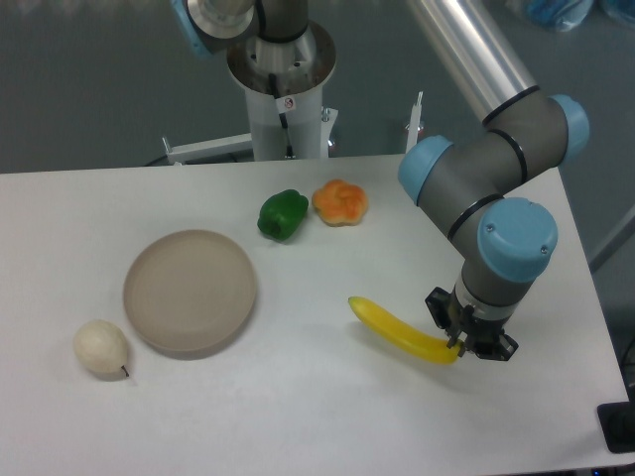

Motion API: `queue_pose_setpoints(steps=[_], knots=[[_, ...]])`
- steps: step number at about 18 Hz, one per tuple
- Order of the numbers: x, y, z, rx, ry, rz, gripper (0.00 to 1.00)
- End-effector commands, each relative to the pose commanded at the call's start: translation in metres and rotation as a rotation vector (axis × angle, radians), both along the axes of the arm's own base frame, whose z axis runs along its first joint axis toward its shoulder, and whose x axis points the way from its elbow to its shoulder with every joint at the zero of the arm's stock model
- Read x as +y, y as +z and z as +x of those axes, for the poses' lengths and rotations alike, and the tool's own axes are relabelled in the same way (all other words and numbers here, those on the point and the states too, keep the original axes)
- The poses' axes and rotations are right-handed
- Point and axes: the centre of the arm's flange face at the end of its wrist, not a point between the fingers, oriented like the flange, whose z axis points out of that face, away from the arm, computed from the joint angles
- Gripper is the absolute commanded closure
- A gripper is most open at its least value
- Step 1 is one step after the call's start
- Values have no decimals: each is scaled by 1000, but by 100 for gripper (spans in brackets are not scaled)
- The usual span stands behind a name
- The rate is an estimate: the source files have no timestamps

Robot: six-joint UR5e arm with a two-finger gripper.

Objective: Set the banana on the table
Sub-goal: 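Carry the held yellow banana with the gripper and lower it onto the table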

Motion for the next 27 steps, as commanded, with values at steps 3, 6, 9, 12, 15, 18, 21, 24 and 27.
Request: queue_pose_setpoints(steps=[3,6,9,12,15,18,21,24,27], knots=[[2,1,1,-4,12,10,100],[10,6,5,-2,15,29,100],[23,23,4,-22,20,106,100],[34,29,13,-98,134,191,100],[55,30,35,-88,177,270,100],[78,19,59,-95,204,302,100],[97,5,84,-100,239,324,100],[92,-18,105,-115,225,300,100],[81,-26,116,-126,230,277,96]])
